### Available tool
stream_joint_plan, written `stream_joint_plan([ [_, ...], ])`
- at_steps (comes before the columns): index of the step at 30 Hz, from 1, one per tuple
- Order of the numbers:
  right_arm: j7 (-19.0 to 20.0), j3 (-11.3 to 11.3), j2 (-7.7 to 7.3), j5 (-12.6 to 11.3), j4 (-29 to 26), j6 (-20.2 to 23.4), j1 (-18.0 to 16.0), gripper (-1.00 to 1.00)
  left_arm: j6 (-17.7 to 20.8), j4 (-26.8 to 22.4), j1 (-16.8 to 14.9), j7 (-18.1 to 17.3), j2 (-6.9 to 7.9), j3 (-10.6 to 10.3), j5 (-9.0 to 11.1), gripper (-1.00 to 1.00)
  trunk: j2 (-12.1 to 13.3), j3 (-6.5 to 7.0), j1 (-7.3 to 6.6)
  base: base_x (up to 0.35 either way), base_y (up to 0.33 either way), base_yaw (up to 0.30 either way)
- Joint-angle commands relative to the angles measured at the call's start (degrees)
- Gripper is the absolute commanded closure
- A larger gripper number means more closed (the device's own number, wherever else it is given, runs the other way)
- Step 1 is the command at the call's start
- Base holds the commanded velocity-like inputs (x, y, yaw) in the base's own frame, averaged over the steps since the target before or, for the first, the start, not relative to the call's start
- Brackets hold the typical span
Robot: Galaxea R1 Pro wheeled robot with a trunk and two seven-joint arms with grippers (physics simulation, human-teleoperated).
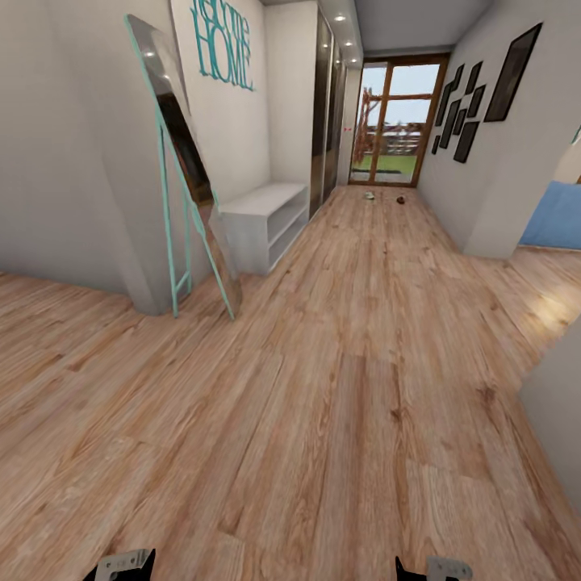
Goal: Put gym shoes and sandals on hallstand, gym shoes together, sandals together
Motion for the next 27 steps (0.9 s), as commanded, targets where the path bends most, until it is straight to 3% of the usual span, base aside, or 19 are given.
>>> stream_joint_plan([
  [1,-0.32,0.49,0.0,-0.18,-0.01,-0.06,-0.01,-1.0,-0.07,0.04,-0.03,-0.6,-0.01,0.2,0.6,-1.0,-0.01,-0.05,0.02,0.328,-0.114,0.0],
  [27,-0.32,0.49,0.0,-0.18,-0.01,-0.06,-0.01,-1.0,-0.07,-0.03,-0.03,-0.6,0.0,0.2,0.73,-1.0,-0.01,-0.05,0.02,0.327,-0.115,0.0],
])
